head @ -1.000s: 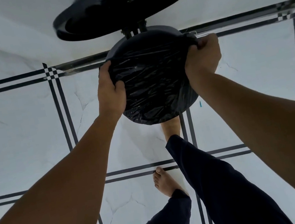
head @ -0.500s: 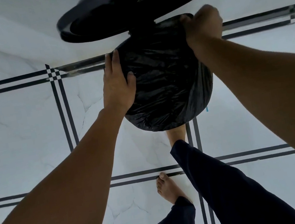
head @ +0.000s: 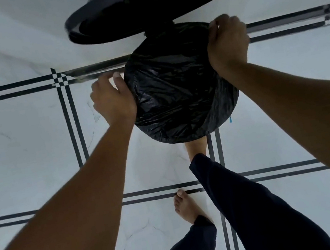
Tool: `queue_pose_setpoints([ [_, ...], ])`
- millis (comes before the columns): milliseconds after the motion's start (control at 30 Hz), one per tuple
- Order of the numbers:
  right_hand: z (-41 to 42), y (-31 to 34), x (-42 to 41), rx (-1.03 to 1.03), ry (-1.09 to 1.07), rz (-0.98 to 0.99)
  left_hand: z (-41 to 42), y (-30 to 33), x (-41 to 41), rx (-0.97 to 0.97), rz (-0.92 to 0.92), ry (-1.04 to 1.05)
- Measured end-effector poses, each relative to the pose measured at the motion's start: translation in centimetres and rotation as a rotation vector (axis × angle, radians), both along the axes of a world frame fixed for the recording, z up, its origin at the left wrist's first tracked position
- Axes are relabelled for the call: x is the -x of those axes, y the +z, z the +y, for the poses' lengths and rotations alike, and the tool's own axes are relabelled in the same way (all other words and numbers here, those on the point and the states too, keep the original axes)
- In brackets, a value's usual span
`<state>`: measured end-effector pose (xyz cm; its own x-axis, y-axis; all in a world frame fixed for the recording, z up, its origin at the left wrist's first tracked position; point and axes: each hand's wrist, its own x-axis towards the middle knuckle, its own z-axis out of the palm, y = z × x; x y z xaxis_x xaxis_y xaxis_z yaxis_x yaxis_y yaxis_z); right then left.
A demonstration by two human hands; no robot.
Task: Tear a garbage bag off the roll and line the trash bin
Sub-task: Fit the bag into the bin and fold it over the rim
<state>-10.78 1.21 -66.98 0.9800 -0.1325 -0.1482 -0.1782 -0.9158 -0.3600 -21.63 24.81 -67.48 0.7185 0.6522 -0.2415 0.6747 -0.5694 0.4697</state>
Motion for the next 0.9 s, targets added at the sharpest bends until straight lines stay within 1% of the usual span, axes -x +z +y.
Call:
queue_pose_setpoints([
  [33,0.1,0.3,1.2,0.038,0.071,-0.133,-0.9,0.4,0.9,-0.113,-0.128,-0.146],
  [67,0.7,0.8,2.7,0.026,0.199,-0.232,-2.1,0.8,1.5,-0.129,-0.236,-0.301],
  [100,1.3,0.8,4.5,-0.046,0.346,-0.266,-3.4,1.0,1.9,-0.065,-0.294,-0.435],
  [133,1.9,0.6,6.0,-0.130,0.489,-0.216,-4.8,1.1,2.1,0.027,-0.288,-0.544],
  [167,2.4,0.0,7.1,-0.184,0.596,-0.108,-5.8,0.8,2.1,0.101,-0.209,-0.643],
  [200,2.8,-0.5,7.7,-0.182,0.654,0.032,-6.5,0.3,2.0,0.120,-0.077,-0.725],
  [233,2.8,-1.3,7.7,-0.099,0.686,0.171,-6.7,-0.5,1.9,0.053,0.090,-0.793],
  [300,1.8,-2.2,6.7,0.193,0.691,0.390,-6.0,-1.6,1.6,-0.204,0.407,-0.909],
  [333,1.3,-2.5,6.0,0.303,0.681,0.435,-5.4,-2.0,1.3,-0.319,0.509,-0.964],
  [367,0.7,-2.6,5.6,0.365,0.676,0.474,-5.1,-2.1,1.2,-0.405,0.572,-1.018],
  [400,0.2,-2.8,5.2,0.382,0.692,0.484,-4.9,-2.1,1.1,-0.472,0.617,-1.066],
  [467,-0.6,-2.7,5.3,0.336,0.740,0.501,-5.0,-2.0,1.3,-0.528,0.673,-1.096],
  [500,-1.0,-2.2,5.5,0.293,0.728,0.496,-5.3,-1.7,1.4,-0.512,0.652,-1.077],
  [533,-1.2,-1.8,5.7,0.242,0.700,0.452,-5.5,-1.3,1.5,-0.490,0.570,-1.044],
  [567,-1.3,-1.5,6.0,0.188,0.681,0.381,-5.7,-1.1,1.6,-0.463,0.452,-1.022],
  [633,-0.8,-1.4,6.3,0.110,0.663,0.297,-6.5,-1.1,1.7,-0.385,0.229,-1.042],
  [667,-0.3,-1.5,6.3,0.061,0.650,0.307,-6.9,-1.1,1.6,-0.299,0.196,-1.072],
  [733,1.1,-0.9,5.3,-0.056,0.588,0.402,-8.1,-1.3,0.9,-0.122,0.268,-1.050],
  [800,1.8,-0.8,4.3,-0.045,0.553,0.369,-8.9,-2.5,0.1,-0.029,0.458,-1.010],
  [867,1.9,-0.8,3.5,-0.057,0.394,0.296,-9.4,-4.6,-0.6,-0.041,0.662,-1.009],
  [900,1.7,-0.9,3.4,-0.118,0.280,0.194,-9.3,-5.2,-0.6,-0.092,0.749,-1.021],
])
